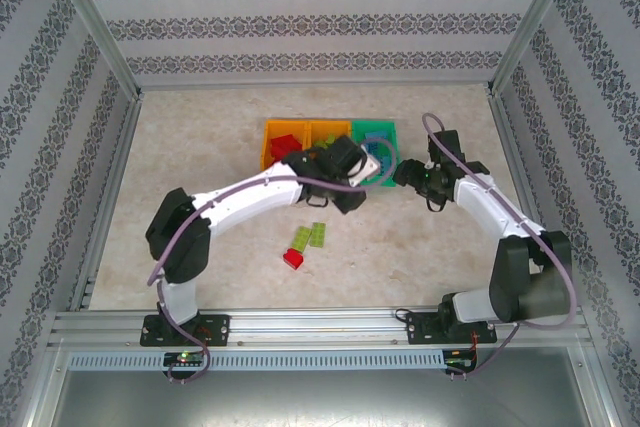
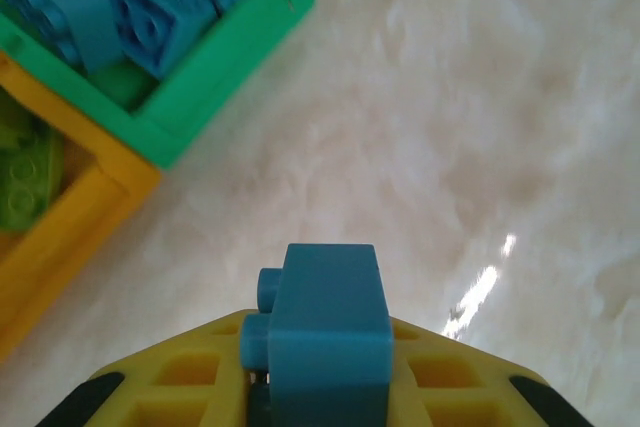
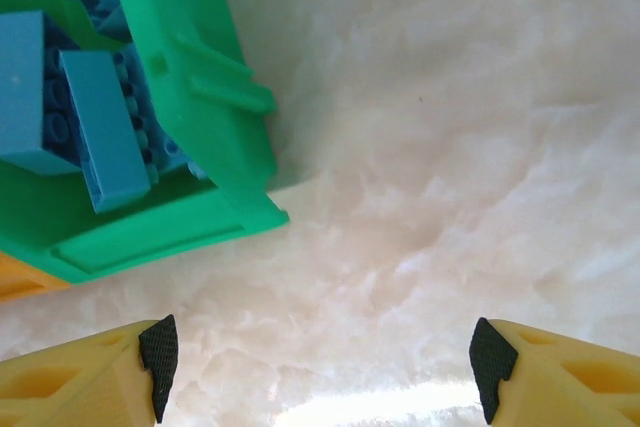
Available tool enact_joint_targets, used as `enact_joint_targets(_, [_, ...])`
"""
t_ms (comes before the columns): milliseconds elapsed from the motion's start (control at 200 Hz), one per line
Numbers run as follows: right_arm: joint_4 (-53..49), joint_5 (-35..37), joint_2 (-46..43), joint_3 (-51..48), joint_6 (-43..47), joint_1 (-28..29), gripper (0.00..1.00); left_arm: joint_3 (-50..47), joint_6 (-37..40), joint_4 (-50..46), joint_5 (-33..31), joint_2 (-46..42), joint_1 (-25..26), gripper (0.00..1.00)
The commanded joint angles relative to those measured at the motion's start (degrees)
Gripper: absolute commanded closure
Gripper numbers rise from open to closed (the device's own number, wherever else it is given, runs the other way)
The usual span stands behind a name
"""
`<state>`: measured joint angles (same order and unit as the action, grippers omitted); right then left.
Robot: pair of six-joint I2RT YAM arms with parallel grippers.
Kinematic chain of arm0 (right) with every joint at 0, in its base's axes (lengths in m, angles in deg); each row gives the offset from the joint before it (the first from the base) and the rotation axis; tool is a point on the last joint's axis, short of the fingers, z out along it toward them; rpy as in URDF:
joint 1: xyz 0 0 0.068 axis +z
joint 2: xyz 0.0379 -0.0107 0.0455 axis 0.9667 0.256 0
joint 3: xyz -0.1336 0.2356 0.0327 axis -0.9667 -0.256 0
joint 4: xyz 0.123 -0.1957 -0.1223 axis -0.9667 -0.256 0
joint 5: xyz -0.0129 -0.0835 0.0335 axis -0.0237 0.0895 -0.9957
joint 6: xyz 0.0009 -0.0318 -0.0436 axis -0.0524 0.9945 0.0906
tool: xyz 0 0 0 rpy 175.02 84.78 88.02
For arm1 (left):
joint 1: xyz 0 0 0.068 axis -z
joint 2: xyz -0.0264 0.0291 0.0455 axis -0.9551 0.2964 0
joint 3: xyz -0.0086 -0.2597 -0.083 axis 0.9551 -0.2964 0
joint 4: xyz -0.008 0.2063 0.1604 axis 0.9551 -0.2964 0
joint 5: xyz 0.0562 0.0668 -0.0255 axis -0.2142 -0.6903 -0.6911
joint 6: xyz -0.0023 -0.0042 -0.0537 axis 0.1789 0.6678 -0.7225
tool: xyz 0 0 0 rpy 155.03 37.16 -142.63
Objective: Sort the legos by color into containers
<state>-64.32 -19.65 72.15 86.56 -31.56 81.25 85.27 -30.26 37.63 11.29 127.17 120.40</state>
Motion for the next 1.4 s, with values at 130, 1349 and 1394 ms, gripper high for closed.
enact_joint_targets(130, [2.87,-1.26,-3.0,-8.08,-1.22,0.01,0.21,21.09,-8.58,-2.0,15.92,14.94,-6.45,0.79])
enact_joint_targets(1349, [3.62,-0.42,-15.49,-18.83,-4.52,2.47,0.2,43.22,-25.55,1.94,18.43,32.94,-11.1,0.47])
enact_joint_targets(1394, [3.27,-0.07,-15.82,-18.68,-4.36,2.74,0.2,42.52,-25.07,2.02,17.76,32.08,-10.91,0.41])
